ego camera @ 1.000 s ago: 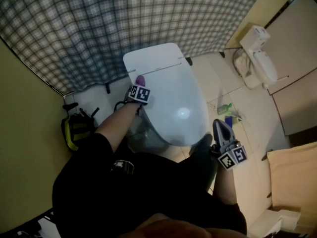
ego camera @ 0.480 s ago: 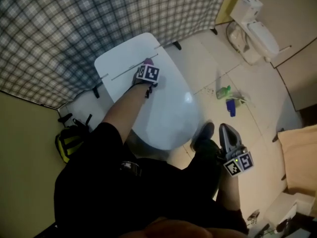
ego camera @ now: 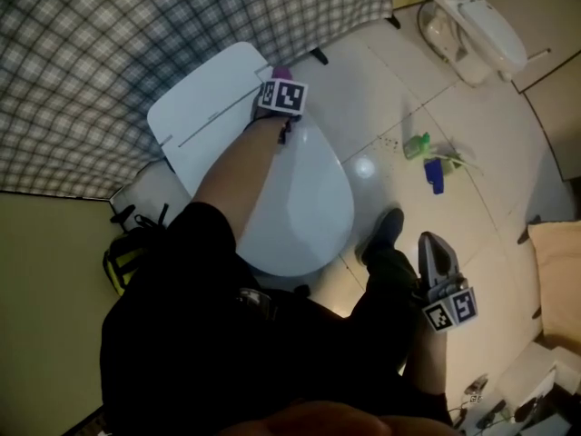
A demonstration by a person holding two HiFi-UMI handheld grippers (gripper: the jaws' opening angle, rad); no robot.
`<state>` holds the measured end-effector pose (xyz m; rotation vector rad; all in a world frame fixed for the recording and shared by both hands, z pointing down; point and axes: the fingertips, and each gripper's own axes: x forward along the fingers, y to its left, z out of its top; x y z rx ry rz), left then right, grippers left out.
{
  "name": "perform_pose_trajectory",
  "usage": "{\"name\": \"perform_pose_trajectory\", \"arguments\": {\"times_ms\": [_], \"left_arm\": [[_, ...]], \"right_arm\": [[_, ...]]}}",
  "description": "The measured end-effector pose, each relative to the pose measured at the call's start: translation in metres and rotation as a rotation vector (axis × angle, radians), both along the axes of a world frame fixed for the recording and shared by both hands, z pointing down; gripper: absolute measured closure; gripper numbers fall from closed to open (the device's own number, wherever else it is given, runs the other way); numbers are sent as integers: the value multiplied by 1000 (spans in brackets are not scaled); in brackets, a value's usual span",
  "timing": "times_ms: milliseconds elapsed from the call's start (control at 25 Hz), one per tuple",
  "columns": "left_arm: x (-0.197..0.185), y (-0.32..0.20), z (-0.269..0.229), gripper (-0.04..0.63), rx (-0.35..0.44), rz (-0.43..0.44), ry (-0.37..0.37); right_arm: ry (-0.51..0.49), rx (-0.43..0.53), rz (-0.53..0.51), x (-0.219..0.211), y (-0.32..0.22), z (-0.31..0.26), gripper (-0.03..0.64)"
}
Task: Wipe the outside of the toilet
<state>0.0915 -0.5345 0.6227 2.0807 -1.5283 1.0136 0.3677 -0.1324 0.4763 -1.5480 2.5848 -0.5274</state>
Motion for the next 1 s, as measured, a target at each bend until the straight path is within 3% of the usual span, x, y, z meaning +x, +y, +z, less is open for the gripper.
{"name": "perform_pose_trajectory", "arguments": {"times_ms": [160, 280, 520, 560, 680, 720, 760, 880, 1000], "left_arm": [[-16, 17, -4, 508, 42, 10, -12], [-61, 54, -19, 508, 72, -31, -15], [-183, 178, -22, 506, -14, -99, 19], [-198, 199, -19, 508, -29, -105, 53], [-209, 250, -11, 508, -52, -85, 270], [-215, 262, -9, 508, -47, -90, 294], [-224, 275, -4, 508, -51, -101, 280], [-253, 312, 20, 508, -110, -143, 126], [-246, 317, 28, 506, -78, -119, 91]], "right_arm": [[22, 20, 17, -1, 12, -10, 606], [22, 54, 13, -8, 24, -28, 606], [48, 129, -59, -69, 44, -63, 606], [54, 140, -78, -83, 46, -69, 606], [72, 176, -143, -128, 47, -87, 606], [74, 188, -165, -143, 46, -92, 606], [76, 199, -185, -157, 46, -96, 606], [86, 220, -231, -192, 52, -103, 606], [101, 233, -248, -209, 59, -109, 606]]}}
